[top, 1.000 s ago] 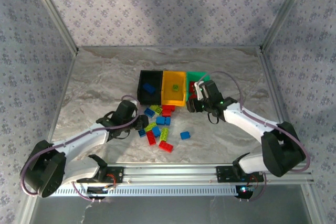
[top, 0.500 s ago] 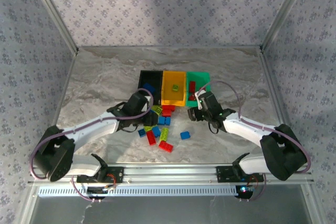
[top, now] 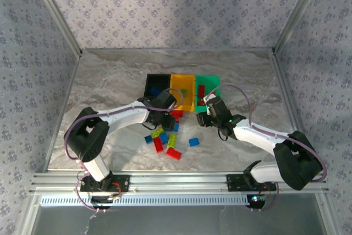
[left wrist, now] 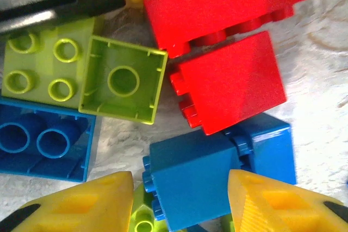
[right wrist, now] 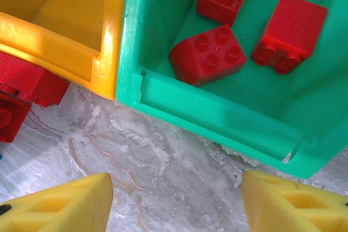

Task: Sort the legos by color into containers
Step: Pick up the lego from the center of the table.

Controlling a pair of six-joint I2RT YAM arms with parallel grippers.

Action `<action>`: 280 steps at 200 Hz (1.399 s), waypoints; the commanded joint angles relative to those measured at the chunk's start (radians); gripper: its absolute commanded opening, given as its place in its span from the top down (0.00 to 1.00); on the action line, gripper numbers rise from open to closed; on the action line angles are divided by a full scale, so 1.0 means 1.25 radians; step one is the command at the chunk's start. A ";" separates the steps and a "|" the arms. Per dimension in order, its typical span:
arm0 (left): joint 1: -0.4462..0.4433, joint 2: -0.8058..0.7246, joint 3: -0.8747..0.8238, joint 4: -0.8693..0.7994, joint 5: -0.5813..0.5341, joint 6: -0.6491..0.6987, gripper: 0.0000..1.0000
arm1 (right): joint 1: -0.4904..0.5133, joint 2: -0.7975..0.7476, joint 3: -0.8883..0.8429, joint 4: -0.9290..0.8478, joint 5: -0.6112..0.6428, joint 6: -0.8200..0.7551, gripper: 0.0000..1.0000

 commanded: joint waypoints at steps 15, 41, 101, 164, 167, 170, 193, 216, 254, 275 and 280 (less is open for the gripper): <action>-0.007 0.017 0.027 -0.056 -0.006 0.011 0.50 | 0.008 -0.005 0.017 0.001 0.023 0.001 0.34; -0.009 0.021 0.026 -0.048 0.014 0.005 0.44 | 0.009 -0.002 0.018 0.001 0.027 -0.001 0.34; -0.008 0.026 0.045 -0.033 0.034 -0.007 0.42 | 0.016 0.003 0.021 -0.001 0.032 -0.003 0.34; -0.012 0.012 0.030 -0.019 0.044 -0.022 0.36 | 0.028 0.010 0.026 -0.004 0.044 -0.006 0.34; -0.013 0.014 0.032 -0.019 0.044 -0.022 0.36 | 0.028 0.010 0.027 -0.004 0.045 -0.007 0.34; -0.015 0.016 0.032 -0.020 0.044 -0.022 0.36 | 0.029 0.011 0.028 -0.006 0.045 -0.007 0.34; -0.023 0.037 0.044 -0.032 0.035 -0.027 0.35 | 0.031 0.011 0.029 -0.007 0.047 -0.008 0.34; -0.024 0.061 0.056 -0.049 0.021 -0.034 0.35 | 0.036 0.010 0.029 -0.007 0.052 -0.009 0.34; -0.023 0.070 0.055 -0.072 -0.019 -0.039 0.37 | 0.038 0.010 0.028 -0.007 0.060 -0.011 0.34; -0.024 0.073 0.050 -0.082 -0.034 -0.041 0.39 | 0.037 0.010 0.029 -0.008 0.062 -0.012 0.34; -0.024 0.074 0.049 -0.085 -0.041 -0.043 0.40 | 0.038 0.010 0.029 -0.009 0.063 -0.012 0.34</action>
